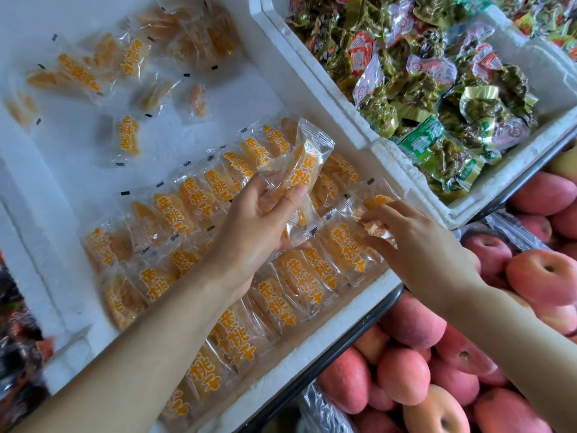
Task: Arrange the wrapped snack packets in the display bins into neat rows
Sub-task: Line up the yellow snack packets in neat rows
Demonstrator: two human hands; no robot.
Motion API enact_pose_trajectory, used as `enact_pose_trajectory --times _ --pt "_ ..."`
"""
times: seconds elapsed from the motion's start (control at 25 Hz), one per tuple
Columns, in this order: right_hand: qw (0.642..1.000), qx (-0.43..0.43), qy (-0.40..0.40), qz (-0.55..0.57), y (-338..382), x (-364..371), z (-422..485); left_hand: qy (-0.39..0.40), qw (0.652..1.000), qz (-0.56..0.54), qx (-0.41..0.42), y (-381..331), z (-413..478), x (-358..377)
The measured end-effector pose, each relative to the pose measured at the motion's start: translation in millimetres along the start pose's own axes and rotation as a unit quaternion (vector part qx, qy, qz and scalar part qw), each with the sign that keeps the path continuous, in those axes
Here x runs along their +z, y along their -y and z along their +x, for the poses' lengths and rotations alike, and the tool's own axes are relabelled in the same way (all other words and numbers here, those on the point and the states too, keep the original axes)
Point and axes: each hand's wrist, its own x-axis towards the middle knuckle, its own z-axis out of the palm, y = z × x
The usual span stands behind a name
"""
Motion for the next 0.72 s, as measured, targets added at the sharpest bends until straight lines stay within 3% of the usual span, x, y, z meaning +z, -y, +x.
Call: enact_pose_trajectory --times 0.08,0.16,0.2,0.28,0.36,0.56,0.72 --pt "0.999 -0.024 -0.031 -0.017 1.1 -1.4 -1.2 -0.001 1.000 -0.002 -0.007 0.5 -1.4 0.7" --pt "0.993 -0.008 -0.055 0.107 11.6 -6.6 1.2 0.007 1.000 -0.004 -0.014 2.0 -2.8 3.1" --pt "0.972 0.025 -0.057 0.227 21.4 -10.1 5.0 0.013 1.000 0.001 -0.017 4.0 -2.9 4.6" --pt "0.888 0.111 -0.020 0.446 42.5 -17.2 14.0 0.031 0.999 0.029 -0.013 8.0 -3.7 8.3" --pt "0.839 0.149 0.013 0.523 58.6 -22.2 21.3 0.047 0.993 0.106 0.028 12.1 -5.9 11.9" --pt "0.874 0.098 0.009 0.475 68.7 -21.8 32.1 0.045 0.948 0.298 0.099 11.6 -14.6 9.5" --pt "0.868 0.091 -0.009 0.488 64.4 -28.5 44.2 0.036 0.960 0.260 0.095 3.6 -11.1 1.2"
